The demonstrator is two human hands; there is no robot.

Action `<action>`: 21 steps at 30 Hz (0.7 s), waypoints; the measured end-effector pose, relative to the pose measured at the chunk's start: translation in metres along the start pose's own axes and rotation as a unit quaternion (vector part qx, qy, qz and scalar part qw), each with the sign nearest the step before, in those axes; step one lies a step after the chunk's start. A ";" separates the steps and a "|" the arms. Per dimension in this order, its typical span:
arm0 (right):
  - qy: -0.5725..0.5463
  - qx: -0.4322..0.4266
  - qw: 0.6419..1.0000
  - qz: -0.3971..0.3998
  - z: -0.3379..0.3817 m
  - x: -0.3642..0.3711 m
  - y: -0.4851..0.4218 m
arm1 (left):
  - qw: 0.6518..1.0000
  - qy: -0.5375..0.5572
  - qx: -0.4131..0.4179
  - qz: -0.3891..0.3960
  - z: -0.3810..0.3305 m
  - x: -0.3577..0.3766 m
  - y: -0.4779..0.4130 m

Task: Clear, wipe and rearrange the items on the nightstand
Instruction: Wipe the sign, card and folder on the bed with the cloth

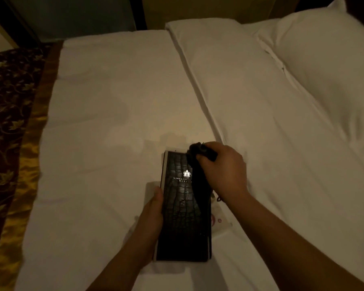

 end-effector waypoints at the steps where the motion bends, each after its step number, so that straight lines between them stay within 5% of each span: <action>1: -0.002 -0.007 1.000 0.016 -0.001 0.004 0.008 | 1.000 0.013 -0.009 -0.003 0.000 0.003 0.001; 5: 0.036 -0.094 0.984 0.148 0.006 0.043 0.087 | 0.999 0.049 -0.002 -0.023 -0.003 0.005 -0.004; 12: -0.057 -0.019 0.998 0.013 0.010 -0.001 0.024 | 1.000 -0.003 0.007 0.024 0.009 0.015 0.001; 21: 0.058 -0.079 0.969 0.226 -0.025 0.049 0.116 | 0.999 0.032 -0.009 0.031 0.014 0.005 0.002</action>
Point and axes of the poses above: each hand's wrist, its own y-axis away from the middle knuckle, its own x-axis out of the palm, z = x × y, the point moved 10 cm from there along -y, towards the middle knuckle, and after that the axes turned 11 degrees about x, right-handed, at the moved point
